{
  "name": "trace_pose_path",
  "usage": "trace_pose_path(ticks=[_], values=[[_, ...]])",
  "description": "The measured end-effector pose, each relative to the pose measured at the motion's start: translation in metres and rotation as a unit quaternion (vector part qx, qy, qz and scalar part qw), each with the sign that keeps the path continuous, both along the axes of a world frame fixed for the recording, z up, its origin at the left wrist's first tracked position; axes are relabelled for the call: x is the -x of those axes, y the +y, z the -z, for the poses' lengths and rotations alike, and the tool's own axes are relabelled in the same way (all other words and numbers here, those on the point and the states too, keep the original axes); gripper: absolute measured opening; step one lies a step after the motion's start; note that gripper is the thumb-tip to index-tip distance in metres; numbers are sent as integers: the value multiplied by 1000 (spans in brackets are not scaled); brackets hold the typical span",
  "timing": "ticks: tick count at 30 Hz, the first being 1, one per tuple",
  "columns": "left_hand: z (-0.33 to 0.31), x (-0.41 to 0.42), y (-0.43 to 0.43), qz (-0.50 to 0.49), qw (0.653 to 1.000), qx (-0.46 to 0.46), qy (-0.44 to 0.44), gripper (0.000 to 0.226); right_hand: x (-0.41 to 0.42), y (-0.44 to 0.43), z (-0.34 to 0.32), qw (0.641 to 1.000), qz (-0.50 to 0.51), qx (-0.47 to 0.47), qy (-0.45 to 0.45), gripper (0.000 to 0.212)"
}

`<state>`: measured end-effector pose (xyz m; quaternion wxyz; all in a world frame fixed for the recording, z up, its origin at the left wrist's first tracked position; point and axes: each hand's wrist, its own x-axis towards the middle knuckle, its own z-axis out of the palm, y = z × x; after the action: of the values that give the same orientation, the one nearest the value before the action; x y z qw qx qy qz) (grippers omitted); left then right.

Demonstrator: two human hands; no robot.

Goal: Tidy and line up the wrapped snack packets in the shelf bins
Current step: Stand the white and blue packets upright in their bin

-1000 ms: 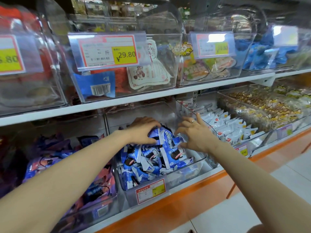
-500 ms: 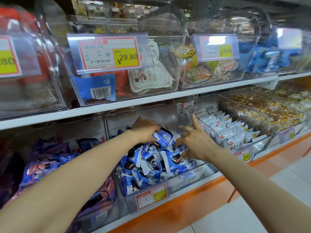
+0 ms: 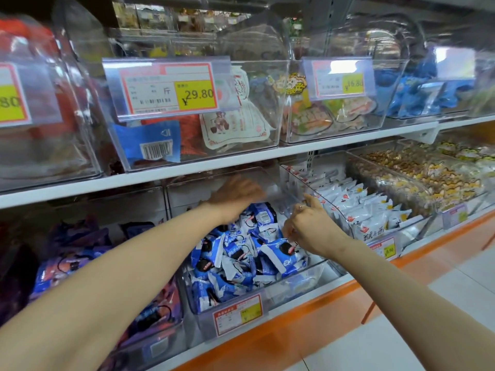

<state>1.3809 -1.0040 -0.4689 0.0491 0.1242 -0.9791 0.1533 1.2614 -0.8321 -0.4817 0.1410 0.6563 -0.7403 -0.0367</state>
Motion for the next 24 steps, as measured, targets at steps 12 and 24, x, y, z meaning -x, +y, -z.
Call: trace_pose_path(ticks=[12, 24], values=[[21, 34, 5, -60, 995, 51, -59, 61, 7, 6, 11, 998, -41, 30, -44, 16], [-3, -20, -31, -118, 982, -148, 11, 54, 19, -30, -20, 969, 8, 193, -154, 12]])
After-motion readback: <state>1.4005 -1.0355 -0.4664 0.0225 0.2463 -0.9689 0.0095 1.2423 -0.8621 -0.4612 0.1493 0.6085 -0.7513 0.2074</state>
